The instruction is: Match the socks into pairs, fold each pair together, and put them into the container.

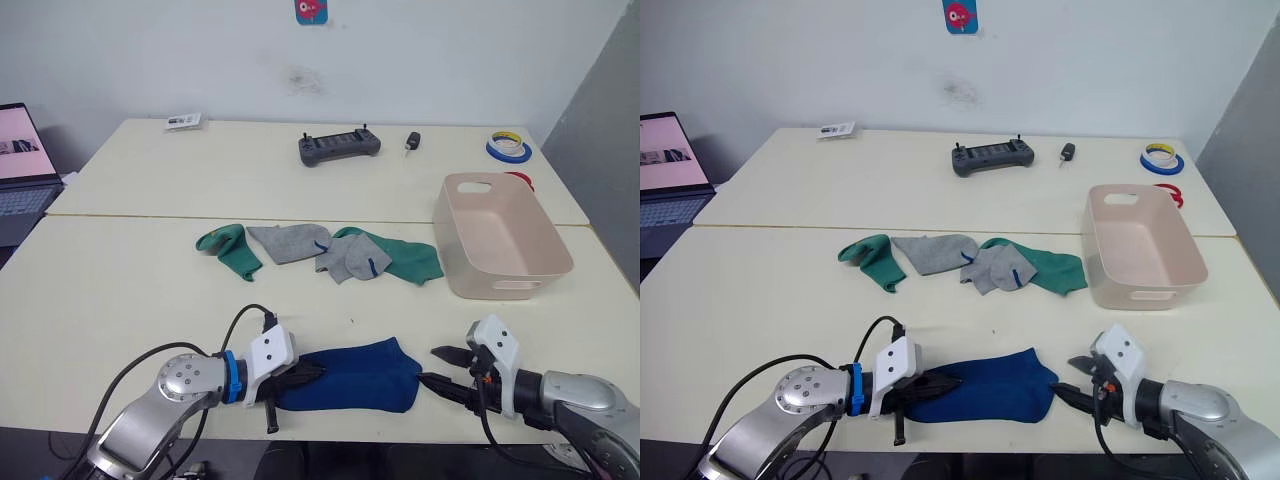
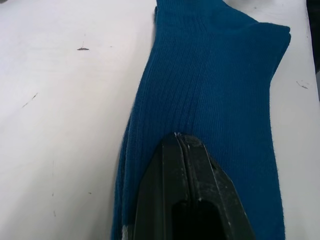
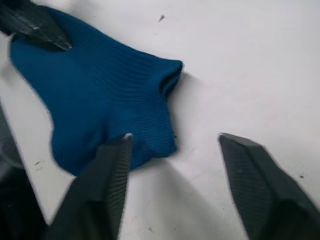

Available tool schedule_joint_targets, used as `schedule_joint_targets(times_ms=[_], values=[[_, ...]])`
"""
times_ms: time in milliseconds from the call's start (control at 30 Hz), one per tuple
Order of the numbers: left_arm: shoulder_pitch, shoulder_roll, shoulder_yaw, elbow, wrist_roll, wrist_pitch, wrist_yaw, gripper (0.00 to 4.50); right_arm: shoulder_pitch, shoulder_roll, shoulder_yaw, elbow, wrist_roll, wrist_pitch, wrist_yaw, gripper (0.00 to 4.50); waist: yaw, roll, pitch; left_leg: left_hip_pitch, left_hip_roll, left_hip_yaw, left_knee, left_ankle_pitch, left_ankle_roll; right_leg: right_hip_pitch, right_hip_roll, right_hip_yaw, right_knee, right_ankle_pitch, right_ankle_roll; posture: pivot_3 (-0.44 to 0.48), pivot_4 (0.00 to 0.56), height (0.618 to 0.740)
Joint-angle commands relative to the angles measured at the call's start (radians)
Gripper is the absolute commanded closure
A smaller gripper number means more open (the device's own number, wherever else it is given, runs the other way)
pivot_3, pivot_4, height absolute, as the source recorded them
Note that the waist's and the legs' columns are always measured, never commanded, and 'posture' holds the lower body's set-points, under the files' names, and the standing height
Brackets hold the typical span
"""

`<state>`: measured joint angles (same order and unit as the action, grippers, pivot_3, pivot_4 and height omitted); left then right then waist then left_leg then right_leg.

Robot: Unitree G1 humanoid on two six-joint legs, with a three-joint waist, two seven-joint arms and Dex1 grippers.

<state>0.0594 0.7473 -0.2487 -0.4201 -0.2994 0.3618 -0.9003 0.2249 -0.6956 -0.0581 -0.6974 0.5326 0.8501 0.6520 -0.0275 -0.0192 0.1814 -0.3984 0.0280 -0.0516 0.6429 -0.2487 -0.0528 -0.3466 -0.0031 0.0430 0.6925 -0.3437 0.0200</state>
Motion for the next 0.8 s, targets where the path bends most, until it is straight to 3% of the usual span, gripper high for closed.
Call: schedule_joint_targets(times_ms=[33, 200, 267, 433, 600, 800], values=[[0.026, -0.005, -0.029, 0.020, 0.032, 0.002, -0.001, 4.50, -0.001, 0.029, 0.038, -0.034, -0.005, 0.021, -0.057, 0.71, 0.000, 0.000, -0.001, 0.000, 0.000, 0.000, 0.000, 0.000, 0.000, 0.000, 0.000, 0.000, 0.000, 0.000, 0.000, 0.000, 0.150, 0.740], [0.032, -0.025, -0.021, 0.021, 0.034, -0.012, 0.007, 4.50, -0.015, 0.030, 0.151, -0.031, -0.084, 0.003, -0.101, 0.71, -0.001, -0.001, -0.008, 0.001, 0.000, 0.000, 0.000, 0.000, 0.000, 0.000, 0.000, 0.000, 0.000, -0.001, 0.001, 0.000, 0.150, 0.740], [0.032, -0.029, -0.016, 0.021, 0.034, -0.018, 0.008, 4.50, -0.016, 0.026, 0.187, -0.038, -0.114, -0.018, -0.104, 1.09, -0.001, -0.002, -0.010, 0.001, 0.001, 0.000, -0.001, 0.000, 0.000, 0.000, 0.001, 0.000, 0.000, -0.001, 0.002, 0.000, 0.150, 0.740], [0.031, -0.042, 0.026, 0.007, 0.007, -0.008, 0.022, 4.50, -0.011, -0.051, 0.274, -0.072, -0.233, -0.135, -0.065, 2.72, -0.001, -0.002, -0.011, 0.000, 0.001, 0.000, -0.001, 0.000, 0.000, 0.000, 0.001, 0.000, -0.001, -0.001, 0.002, 0.000, 0.150, 0.740], [0.027, -0.036, 0.066, -0.002, -0.014, -0.005, 0.014, 4.50, -0.039, -0.059, 0.271, -0.068, -0.241, -0.167, -0.047, 4.47, -0.002, -0.002, -0.011, 0.000, 0.001, -0.001, -0.001, 0.000, 0.000, 0.000, 0.001, 0.000, -0.001, -0.001, 0.002, 0.000, 0.150, 0.740], [-0.046, -0.056, 0.095, -0.037, -0.057, 0.043, 0.017, 4.50, -0.114, -0.059, 0.168, -0.023, -0.153, -0.129, 0.011, 4.47, -0.001, -0.003, -0.010, -0.001, 0.000, -0.001, 0.000, 0.000, 0.000, 0.000, 0.001, -0.001, -0.001, 0.000, 0.000, 0.000, 0.150, 0.740]])
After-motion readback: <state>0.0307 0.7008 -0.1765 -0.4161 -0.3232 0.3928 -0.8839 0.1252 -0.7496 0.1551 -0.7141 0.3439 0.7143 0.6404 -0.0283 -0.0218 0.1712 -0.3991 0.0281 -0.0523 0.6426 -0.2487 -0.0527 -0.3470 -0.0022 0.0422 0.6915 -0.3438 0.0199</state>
